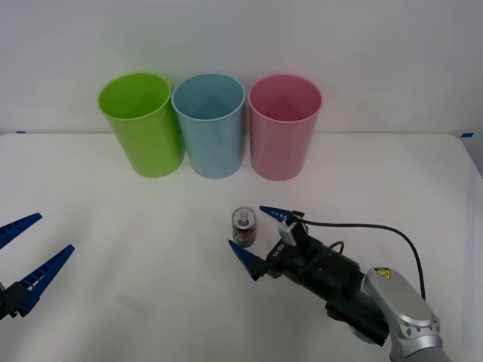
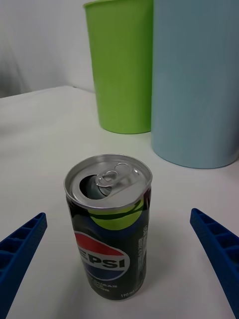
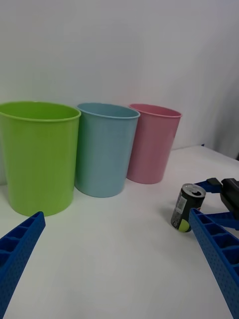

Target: Grasp the object on the table and drop it into the matching bin: aluminum can to the light blue bin, PET bottle to the pink bin.

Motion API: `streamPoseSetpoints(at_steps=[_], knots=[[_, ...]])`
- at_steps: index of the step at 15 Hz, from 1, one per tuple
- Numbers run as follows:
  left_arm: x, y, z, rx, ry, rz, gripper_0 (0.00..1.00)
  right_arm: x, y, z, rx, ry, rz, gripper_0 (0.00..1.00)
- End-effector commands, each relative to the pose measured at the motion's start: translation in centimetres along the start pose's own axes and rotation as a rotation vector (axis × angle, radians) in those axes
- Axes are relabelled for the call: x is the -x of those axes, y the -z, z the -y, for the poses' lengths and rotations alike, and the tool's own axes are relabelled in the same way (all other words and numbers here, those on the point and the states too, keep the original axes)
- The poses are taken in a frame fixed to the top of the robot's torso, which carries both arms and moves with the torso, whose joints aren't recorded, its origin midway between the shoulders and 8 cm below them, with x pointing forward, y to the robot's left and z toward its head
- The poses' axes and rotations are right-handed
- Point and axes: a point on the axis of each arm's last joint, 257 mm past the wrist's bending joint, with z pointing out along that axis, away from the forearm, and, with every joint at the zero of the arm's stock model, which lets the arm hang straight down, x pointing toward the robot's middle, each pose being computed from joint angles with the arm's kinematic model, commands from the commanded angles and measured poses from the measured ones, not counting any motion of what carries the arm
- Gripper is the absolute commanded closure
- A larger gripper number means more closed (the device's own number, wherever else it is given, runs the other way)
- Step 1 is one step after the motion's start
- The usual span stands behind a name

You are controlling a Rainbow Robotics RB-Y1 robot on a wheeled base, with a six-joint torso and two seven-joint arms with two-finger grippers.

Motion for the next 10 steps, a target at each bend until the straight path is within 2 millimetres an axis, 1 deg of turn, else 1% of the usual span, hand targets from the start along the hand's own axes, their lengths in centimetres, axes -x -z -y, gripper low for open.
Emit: streamPoseSetpoints(at_steps=[1, 4, 10], knots=[[0.0, 0.0, 0.0, 0.0, 0.0, 0.0, 0.0, -0.3, -0.77, -0.29, -0.013, 0.012, -0.02, 0.0], [0.0, 0.0, 0.0, 0.0, 0.0, 0.0, 0.0, -0.49, -1.35, -1.01, -0.014, 0.01, -0.029, 0.0], [0.0, 0.0, 0.0, 0.0, 0.0, 0.0, 0.0, -0.73, -1.53, -0.93, -0.027, 0.014, -0.04, 0.0]])
